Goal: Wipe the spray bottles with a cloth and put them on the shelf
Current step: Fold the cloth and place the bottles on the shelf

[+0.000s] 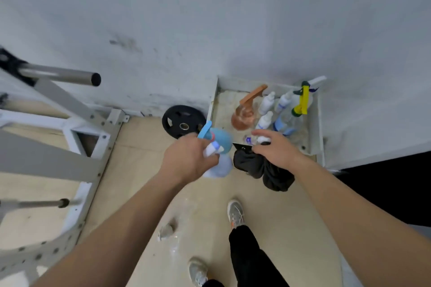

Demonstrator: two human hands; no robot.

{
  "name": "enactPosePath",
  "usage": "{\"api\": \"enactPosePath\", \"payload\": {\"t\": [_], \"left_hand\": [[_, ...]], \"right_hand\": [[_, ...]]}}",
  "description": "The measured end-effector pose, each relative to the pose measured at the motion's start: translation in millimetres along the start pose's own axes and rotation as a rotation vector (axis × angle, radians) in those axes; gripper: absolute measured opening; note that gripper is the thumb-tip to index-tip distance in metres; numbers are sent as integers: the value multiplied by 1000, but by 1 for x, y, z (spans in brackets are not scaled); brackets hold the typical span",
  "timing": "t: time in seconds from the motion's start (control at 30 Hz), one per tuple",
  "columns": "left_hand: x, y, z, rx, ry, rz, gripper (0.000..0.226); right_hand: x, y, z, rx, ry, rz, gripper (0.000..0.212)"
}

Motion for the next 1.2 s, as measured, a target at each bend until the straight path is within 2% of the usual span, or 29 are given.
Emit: {"api": "enactPosePath", "payload": {"t": [0.13,0.27,0.4,0.87,1.07,1.2], "left_hand": [[-43,39,54,-4,-55,112,17],[-65,48,104,41,-104,286,18],[-71,49,137,36,-104,360,25],[-102,48,226,13,-194,358,21],[-101,28,244,83,-232,434,24],[-92,10,252,72,-257,438,23]], "right_hand": [[7,28,17,24,-15,31,50],[3,37,38,103,-38,29,54],[-1,39,53,162,-72,21,52],[-13,30,88,184,-158,20,49],[-16,20,94,164,-191,32,47],[-17,12,100,164,-223,77,54]]}}
Point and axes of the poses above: each hand's wrist, its own z-axis towards the middle knuckle, its own y-axis out of the back of the hand, x = y × z, the point moved 2 cm from there along z, towards the middle knuckle, and after that the axes turned 5 degrees about y, right-handed, at the moved point
